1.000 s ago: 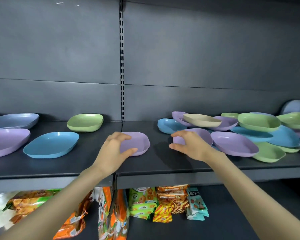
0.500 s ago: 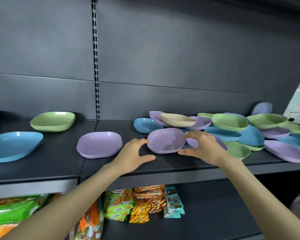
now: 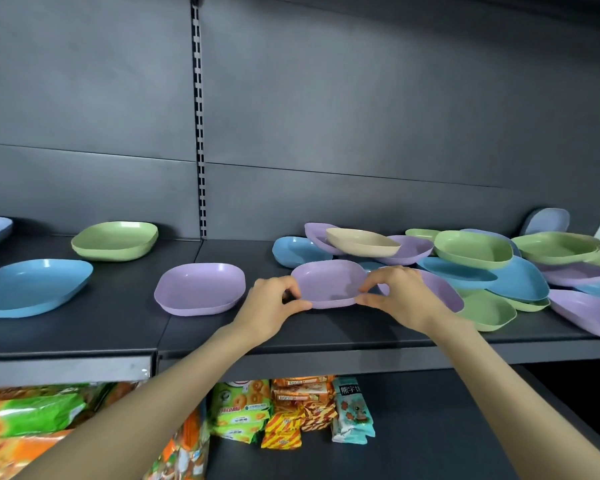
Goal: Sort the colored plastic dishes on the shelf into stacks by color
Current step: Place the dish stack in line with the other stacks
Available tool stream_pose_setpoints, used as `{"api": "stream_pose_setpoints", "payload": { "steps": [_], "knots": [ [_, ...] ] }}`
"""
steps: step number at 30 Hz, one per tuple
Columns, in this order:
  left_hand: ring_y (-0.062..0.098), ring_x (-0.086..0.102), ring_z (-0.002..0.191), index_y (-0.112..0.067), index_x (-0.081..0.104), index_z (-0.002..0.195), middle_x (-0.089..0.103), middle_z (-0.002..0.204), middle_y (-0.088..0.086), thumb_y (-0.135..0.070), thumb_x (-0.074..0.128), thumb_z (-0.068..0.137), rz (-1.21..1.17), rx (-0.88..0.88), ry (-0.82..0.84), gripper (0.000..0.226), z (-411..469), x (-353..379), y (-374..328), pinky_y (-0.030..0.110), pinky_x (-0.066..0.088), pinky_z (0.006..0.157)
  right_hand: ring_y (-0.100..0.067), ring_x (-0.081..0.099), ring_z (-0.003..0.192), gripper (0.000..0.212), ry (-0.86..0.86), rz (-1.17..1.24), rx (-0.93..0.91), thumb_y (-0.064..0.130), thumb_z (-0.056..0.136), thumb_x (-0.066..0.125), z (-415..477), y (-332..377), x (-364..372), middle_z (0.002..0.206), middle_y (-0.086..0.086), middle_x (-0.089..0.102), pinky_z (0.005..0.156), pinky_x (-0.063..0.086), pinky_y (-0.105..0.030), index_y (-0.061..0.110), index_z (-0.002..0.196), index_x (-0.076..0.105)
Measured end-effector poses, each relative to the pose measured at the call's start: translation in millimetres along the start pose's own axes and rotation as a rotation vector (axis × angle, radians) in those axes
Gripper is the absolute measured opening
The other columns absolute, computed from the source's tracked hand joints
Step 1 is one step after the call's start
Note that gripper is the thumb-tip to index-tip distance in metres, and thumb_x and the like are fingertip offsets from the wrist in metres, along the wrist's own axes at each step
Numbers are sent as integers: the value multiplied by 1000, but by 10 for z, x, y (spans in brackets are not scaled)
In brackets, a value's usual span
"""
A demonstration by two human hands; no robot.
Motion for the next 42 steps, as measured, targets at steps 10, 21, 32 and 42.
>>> {"api": "stream_pose_setpoints", "payload": {
  "steps": [10,21,32,42],
  "knots": [
    [22,66,83,-10,64,82,68,88,6,-18,79,73,-119,-14,-312,19,-309,-856,262,40,55,82,-9,58,99,38,-6,414,-39,31,79,75,268,487,171,108,4,64,87,43,-10,17,111,62],
    [4,63,95,-22,60,109,66,102,-9,-19,82,70,-169,-191,-377,44,-705,-1440,955,19,49,86,-1,58,112,54,106,667,-116,38,80,73,553,1219,942,120,13,64,98,45,-22,24,129,56],
    [13,59,109,-19,65,118,66,116,-3,-22,83,69,-232,-321,-333,52,-771,-1476,1285,31,44,99,-3,56,112,56,27,690,-75,38,77,75,553,1310,1096,118,15,62,99,44,-25,21,127,59],
    [15,62,107,-15,64,115,65,116,5,-9,82,68,-396,-343,-312,51,-800,-1449,1332,32,49,97,-11,54,115,64,72,571,-63,46,75,73,566,1298,1182,130,4,59,99,45,-28,20,131,55]
  ]
}}
Point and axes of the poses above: each hand's wrist, its own z-axis towards the middle knuckle, its own x-axis out of the palm, y = z × x, the point moved 9 cm from there along z, towards the middle knuckle
